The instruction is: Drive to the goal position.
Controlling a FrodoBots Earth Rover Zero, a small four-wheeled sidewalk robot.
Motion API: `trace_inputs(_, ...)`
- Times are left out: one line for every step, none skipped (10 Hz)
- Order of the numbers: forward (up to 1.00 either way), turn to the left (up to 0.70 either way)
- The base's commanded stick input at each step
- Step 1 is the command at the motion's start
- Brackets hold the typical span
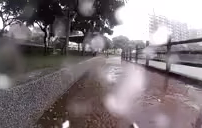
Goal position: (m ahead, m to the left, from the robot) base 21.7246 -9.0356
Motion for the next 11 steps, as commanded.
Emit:
trace_inputs(0.00, 0.00)
trace_inputs(0.00, 0.00)
trace_inputs(0.00, 0.00)
trace_inputs(0.00, 0.00)
trace_inputs(0.36, 0.00)
trace_inputs(0.70, 0.00)
trace_inputs(0.70, 0.00)
trace_inputs(0.70, 0.00)
trace_inputs(0.70, 0.00)
trace_inputs(0.70, 0.00)
trace_inputs(0.70, 0.00)
